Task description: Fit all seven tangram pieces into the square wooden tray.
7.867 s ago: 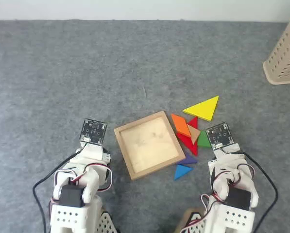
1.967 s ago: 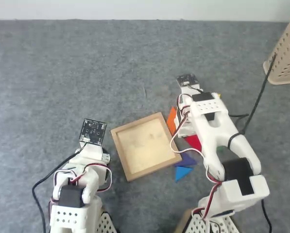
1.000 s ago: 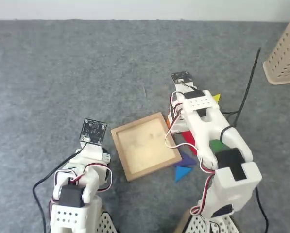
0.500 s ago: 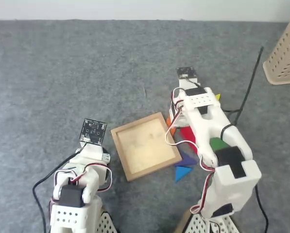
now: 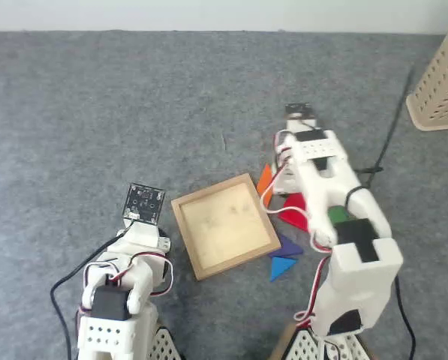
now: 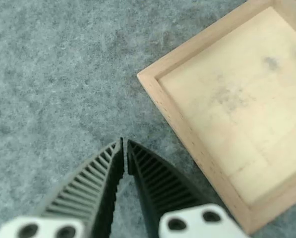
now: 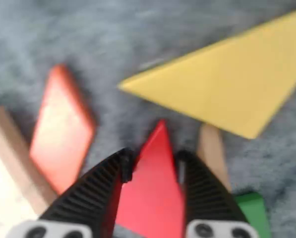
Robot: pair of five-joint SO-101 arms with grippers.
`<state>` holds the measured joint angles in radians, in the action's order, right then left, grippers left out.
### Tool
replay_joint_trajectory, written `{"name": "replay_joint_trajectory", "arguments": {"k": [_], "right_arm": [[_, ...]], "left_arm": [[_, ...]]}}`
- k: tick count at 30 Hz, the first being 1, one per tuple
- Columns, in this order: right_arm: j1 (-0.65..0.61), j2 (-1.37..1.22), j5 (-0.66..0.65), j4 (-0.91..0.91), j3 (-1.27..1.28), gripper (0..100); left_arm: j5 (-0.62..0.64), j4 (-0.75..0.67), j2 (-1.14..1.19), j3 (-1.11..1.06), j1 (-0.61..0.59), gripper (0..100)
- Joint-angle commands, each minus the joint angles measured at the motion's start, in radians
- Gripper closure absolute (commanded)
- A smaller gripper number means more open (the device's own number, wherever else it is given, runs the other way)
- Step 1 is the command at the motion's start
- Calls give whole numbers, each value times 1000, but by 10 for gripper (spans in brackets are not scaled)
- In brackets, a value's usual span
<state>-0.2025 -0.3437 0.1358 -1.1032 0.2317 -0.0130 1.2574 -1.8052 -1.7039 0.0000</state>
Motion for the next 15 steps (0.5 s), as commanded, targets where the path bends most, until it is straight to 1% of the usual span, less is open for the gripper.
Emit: {"name": "replay_joint_trajectory", "arguments": {"k": [1, 7, 12, 15], "right_arm": [[59, 24, -54, -47, -64, 916], [70, 165, -81, -133, -81, 817], [44, 349, -126, -137, 23, 811], [-7, 484, -199, -140, 140, 810]], "left_arm": [[8, 6, -21, 19, -5, 988], [8, 6, -21, 19, -5, 988], [8, 6, -21, 19, -5, 988], [8, 6, -21, 19, -3, 988]]}}
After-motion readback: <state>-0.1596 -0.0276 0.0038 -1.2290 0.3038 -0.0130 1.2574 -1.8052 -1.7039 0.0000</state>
